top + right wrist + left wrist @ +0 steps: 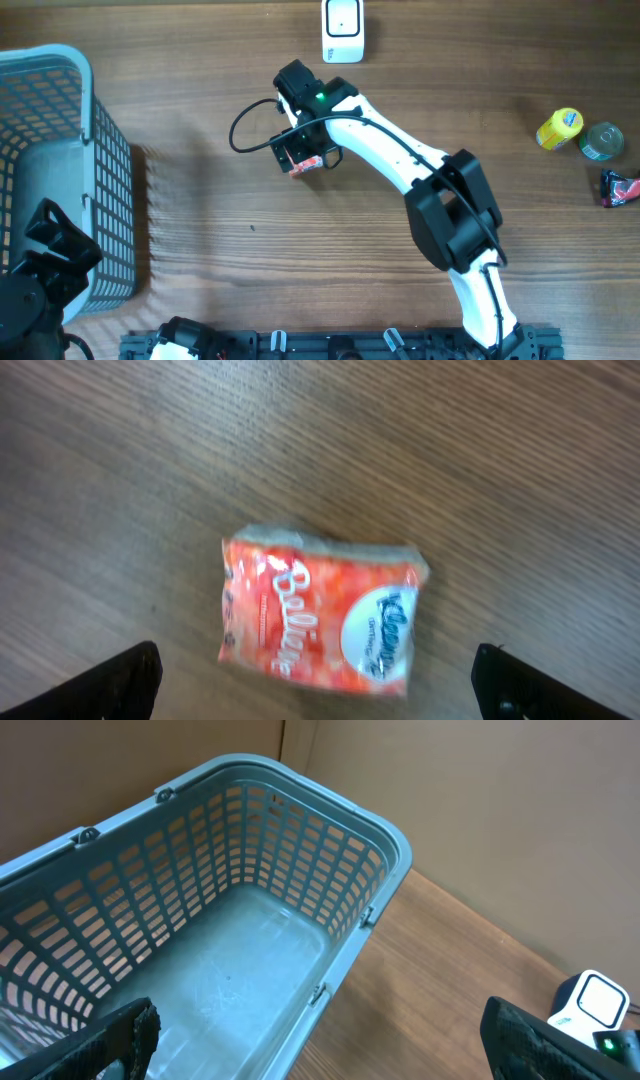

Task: Scan the item barcode
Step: 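Lift the red snack pack and move it toward the scanner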

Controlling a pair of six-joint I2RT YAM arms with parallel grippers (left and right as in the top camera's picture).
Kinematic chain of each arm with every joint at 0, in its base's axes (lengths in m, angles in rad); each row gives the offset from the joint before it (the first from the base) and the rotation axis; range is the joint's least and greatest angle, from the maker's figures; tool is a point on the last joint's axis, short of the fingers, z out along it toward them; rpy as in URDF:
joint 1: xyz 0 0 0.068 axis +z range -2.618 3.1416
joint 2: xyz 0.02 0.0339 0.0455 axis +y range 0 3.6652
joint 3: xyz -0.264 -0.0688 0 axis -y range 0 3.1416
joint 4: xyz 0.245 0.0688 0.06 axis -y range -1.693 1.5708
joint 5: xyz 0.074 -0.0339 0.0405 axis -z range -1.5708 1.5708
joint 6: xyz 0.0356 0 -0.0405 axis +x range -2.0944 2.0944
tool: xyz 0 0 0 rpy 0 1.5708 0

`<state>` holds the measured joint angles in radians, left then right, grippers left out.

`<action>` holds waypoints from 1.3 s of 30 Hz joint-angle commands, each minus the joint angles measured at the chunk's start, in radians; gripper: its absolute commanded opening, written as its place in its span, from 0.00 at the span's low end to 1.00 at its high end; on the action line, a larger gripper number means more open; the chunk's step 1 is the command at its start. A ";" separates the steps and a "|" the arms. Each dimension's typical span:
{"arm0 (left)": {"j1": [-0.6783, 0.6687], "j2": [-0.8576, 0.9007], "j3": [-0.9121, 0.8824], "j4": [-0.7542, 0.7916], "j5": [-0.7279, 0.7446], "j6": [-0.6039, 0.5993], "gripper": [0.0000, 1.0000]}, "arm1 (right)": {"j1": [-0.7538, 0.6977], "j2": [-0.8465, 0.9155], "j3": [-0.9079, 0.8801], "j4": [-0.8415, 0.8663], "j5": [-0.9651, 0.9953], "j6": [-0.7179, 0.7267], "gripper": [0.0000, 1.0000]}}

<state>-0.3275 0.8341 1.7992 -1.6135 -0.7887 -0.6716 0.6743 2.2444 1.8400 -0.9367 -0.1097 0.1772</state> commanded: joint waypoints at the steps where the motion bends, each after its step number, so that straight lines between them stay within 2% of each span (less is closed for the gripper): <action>1: 0.005 0.003 -0.002 -0.001 -0.017 -0.018 1.00 | 0.024 0.071 0.022 0.028 -0.019 -0.010 1.00; 8: 0.005 0.003 -0.002 -0.005 -0.017 -0.017 1.00 | 0.032 0.095 0.022 0.105 0.030 0.006 1.00; 11: 0.005 0.003 -0.002 -0.008 -0.017 -0.017 1.00 | 0.032 0.095 0.022 0.110 0.053 0.009 0.94; 20: 0.005 0.003 -0.002 -0.018 -0.017 -0.018 1.00 | 0.031 0.095 0.022 0.114 0.072 0.006 0.59; 24: 0.005 0.003 -0.002 -0.019 -0.017 -0.018 1.00 | 0.031 0.095 0.022 0.087 0.072 0.008 0.46; 26: 0.005 0.003 -0.002 -0.019 -0.017 -0.017 1.00 | 0.031 0.095 0.022 0.067 0.072 0.009 0.43; 30: 0.005 0.003 -0.002 -0.019 -0.017 -0.018 1.00 | 0.027 0.095 0.071 -0.051 0.072 0.034 0.39; 36: 0.005 0.003 -0.002 -0.019 -0.017 -0.018 1.00 | -0.008 0.093 0.275 -0.376 0.055 0.094 0.36; 39: 0.005 0.003 -0.002 -0.019 -0.016 -0.018 1.00 | -0.028 0.083 0.309 -0.517 -0.024 0.115 0.31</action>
<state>-0.3275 0.8341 1.7992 -1.6321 -0.7887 -0.6750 0.6632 2.3287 2.1170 -1.3796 -0.0597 0.2573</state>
